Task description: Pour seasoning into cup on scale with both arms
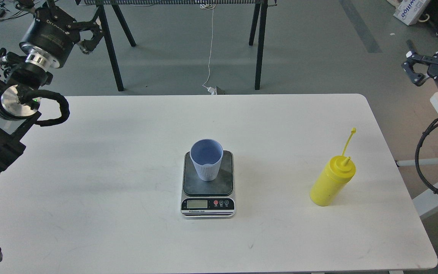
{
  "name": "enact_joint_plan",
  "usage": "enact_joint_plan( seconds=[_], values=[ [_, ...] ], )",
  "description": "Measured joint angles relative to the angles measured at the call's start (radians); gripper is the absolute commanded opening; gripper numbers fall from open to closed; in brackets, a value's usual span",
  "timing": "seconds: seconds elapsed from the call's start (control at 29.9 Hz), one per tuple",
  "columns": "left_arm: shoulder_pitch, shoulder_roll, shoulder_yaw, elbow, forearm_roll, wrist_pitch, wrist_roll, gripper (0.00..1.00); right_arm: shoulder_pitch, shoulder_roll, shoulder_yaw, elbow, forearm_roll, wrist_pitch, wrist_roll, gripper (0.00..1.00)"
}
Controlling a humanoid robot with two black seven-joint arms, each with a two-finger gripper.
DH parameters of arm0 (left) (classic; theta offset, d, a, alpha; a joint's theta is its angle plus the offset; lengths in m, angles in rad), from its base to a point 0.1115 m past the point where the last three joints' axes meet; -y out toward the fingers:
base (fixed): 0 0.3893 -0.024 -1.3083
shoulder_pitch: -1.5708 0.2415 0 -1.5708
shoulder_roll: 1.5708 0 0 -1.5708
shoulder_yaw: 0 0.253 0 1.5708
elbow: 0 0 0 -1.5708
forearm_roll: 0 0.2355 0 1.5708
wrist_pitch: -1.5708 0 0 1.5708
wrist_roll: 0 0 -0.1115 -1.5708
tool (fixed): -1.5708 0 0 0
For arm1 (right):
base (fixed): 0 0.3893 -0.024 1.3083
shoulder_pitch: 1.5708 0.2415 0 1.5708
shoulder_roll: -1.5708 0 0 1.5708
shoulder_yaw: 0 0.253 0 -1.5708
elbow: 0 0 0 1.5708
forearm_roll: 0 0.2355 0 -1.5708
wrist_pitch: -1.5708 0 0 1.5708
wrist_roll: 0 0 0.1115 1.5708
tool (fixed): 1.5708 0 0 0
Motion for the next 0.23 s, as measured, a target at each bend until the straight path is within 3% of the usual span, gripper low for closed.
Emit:
enact_joint_plan(
  seconds=[0.23],
  values=[
    [0.007,0.001,0.007,0.039,0.003,0.001,0.001,1.0,0.057,0.111,-0.006,-0.099,0.004,0.0,0.007,0.99]
  ],
)
